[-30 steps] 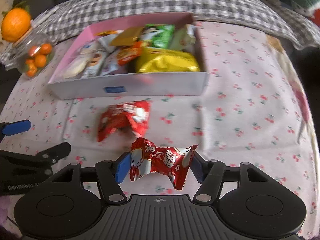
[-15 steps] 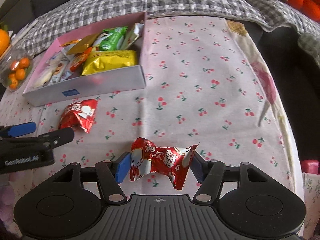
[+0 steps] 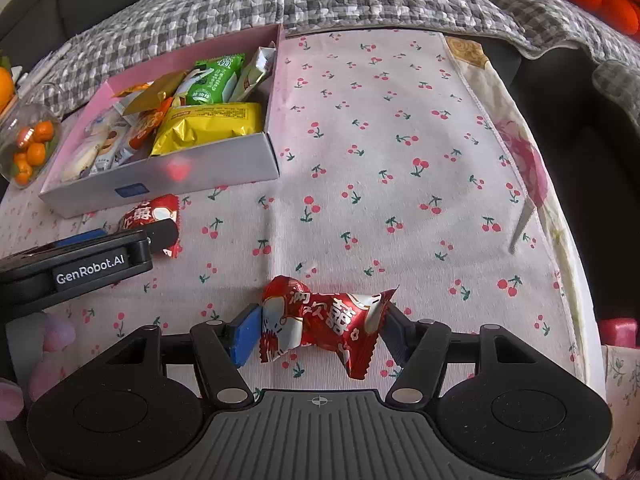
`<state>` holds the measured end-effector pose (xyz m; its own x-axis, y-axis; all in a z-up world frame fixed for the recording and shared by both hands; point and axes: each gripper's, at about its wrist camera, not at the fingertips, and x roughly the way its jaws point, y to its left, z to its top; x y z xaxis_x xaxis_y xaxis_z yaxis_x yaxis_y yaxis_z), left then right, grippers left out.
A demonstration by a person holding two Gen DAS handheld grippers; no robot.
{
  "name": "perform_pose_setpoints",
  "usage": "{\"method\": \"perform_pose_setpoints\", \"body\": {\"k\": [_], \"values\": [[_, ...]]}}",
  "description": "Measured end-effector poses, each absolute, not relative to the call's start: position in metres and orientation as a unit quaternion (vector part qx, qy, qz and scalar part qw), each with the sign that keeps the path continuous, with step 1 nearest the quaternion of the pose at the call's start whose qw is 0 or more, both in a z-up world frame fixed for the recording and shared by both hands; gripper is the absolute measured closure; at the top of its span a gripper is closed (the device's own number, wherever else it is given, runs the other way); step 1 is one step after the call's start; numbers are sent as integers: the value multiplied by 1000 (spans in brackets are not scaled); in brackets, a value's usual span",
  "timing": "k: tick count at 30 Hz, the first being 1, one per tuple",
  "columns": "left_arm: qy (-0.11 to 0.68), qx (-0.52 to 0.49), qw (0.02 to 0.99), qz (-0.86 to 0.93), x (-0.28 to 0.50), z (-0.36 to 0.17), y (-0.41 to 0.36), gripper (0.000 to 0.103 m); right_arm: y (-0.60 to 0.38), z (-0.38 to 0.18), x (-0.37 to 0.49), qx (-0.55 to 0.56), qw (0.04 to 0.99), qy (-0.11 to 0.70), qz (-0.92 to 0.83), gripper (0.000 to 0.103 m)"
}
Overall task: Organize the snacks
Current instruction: 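Carry both red candy packets over the pink box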
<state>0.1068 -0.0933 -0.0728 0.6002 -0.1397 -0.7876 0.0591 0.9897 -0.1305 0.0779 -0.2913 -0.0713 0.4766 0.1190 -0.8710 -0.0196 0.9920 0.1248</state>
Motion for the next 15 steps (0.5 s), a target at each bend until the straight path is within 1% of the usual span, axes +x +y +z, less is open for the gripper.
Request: {"method": "perform_pose_setpoints", "body": {"k": [1, 3, 5, 7, 10, 15], "values": [[443, -41, 894, -59, 106, -72, -95, 38, -291, -71, 78, 49, 858, 510, 40, 39], [443, -31, 894, -61, 105, -72, -97, 42, -292, -71, 79, 49, 858, 510, 40, 39], [443, -30, 894, -63, 107, -73, -99, 51, -291, -71, 79, 49, 858, 510, 38, 39], [445, -32, 893, -61, 108, -72, -97, 57, -290, -71, 81, 49, 858, 511, 37, 39], [452, -41, 889, -64, 108, -70, -93, 60, -288, -71, 82, 51, 857, 511, 36, 39], [461, -41, 884, -66, 105, -68, -88, 61, -285, -69, 84, 56, 857, 511, 39, 39]]}}
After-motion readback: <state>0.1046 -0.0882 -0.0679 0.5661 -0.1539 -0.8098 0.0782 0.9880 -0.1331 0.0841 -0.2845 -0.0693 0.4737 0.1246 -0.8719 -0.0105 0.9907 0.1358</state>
